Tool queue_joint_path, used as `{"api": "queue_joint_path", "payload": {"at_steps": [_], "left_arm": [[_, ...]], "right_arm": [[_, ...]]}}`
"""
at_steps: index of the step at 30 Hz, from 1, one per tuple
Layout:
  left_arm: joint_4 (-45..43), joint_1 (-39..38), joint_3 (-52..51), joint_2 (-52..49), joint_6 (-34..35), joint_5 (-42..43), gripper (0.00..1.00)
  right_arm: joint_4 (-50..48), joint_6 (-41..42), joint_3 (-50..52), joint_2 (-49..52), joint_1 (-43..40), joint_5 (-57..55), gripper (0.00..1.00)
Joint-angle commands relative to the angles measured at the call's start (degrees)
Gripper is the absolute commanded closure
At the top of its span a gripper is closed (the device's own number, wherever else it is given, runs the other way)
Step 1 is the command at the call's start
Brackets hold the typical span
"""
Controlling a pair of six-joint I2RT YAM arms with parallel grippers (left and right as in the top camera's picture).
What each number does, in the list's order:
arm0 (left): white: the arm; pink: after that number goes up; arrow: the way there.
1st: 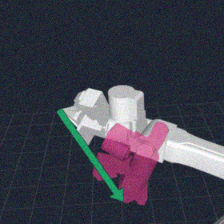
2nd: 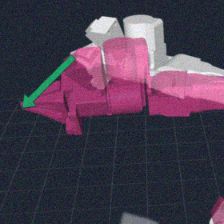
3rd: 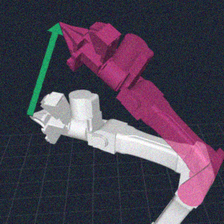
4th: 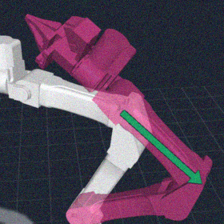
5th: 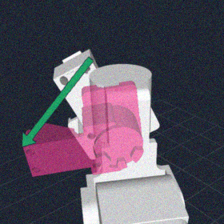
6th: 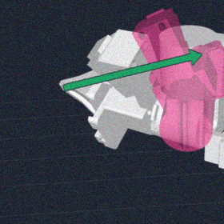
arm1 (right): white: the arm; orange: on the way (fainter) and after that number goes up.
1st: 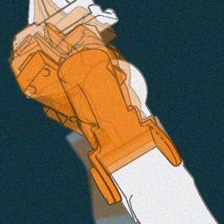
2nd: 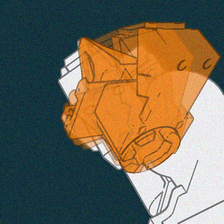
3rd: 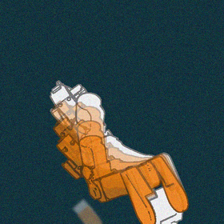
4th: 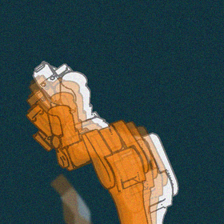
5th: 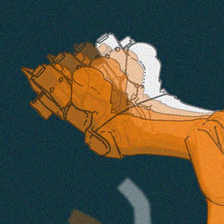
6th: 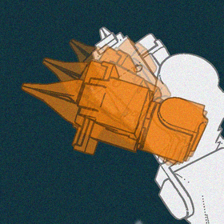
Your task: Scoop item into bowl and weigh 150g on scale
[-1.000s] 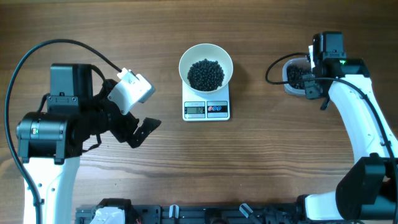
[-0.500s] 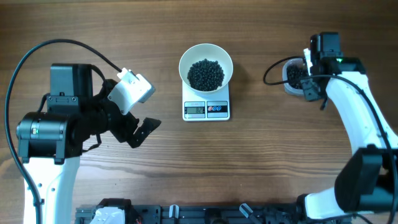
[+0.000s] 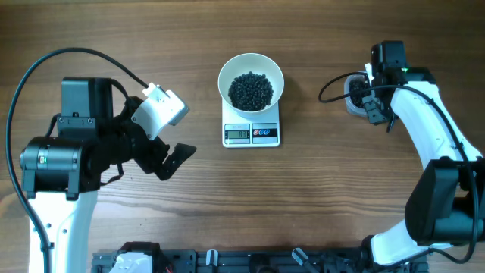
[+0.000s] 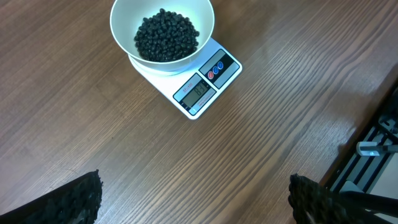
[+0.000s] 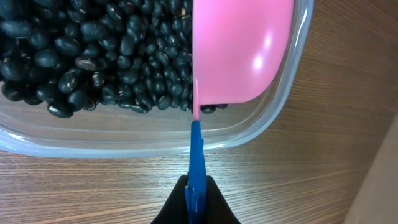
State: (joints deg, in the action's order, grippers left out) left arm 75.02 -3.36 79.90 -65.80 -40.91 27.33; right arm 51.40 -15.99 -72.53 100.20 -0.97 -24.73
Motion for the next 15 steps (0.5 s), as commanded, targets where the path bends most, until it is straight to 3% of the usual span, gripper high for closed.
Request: {"api": "queue_joint_path", "payload": {"at_steps": [1,15], "left_arm": [[0.1,0.4,1.1,-0.2,-0.7,0.5,0.0],[0.1,0.4,1.1,-0.2,-0.7,0.5,0.0]], "right_arm": [[0.8,-0.2,-0.4,0.8,-0.3,-2.7,0.96],[4.6,-0.5,-1.2,0.5,-1.1,-5.5,0.96]]}}
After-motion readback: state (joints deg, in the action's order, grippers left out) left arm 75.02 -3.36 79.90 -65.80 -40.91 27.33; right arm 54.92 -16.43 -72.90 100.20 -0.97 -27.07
